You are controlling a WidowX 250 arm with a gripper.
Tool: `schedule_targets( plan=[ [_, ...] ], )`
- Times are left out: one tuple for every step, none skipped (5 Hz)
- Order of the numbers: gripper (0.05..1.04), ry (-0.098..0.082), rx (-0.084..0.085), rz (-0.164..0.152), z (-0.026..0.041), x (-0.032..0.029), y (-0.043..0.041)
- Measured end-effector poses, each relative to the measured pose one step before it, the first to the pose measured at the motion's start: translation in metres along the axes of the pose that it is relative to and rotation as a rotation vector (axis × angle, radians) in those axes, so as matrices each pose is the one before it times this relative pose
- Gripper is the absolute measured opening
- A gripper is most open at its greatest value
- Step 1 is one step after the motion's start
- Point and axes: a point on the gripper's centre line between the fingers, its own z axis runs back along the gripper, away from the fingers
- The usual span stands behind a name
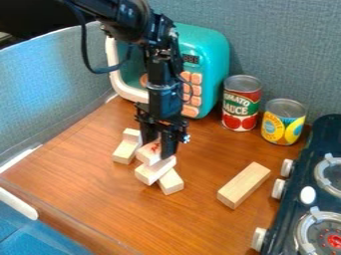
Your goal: Put the rectangle block with the red stain on top of the plain rectangle block
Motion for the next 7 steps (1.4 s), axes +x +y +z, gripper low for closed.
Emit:
schedule_targets(
  plan=[
    [0.555,0.0168,-0.0236,-0.0132,-0.00568,-0.00348,-0.00973],
    [0.555,-0.0046,-0.0041,0.0108,-0.00114,-0.00027,-0.00091],
    [0.555,0.0081,0.0002,0.0062,0.00001,-0.00129,0.00003],
    [0.555,0.001,-0.0018,0.0022,0.00002,-0.00031,0.00025],
    [0.555,-0.0015,-0.004,0.0052,0.00007,-0.00024,0.00096],
    [0.555,0.0025,0.0033,0.0086,0.00008,-0.00088,0.00212],
    [0.555,-0.0045,0.0024,0.01,0.00016,-0.00041,0.00412]
  ],
)
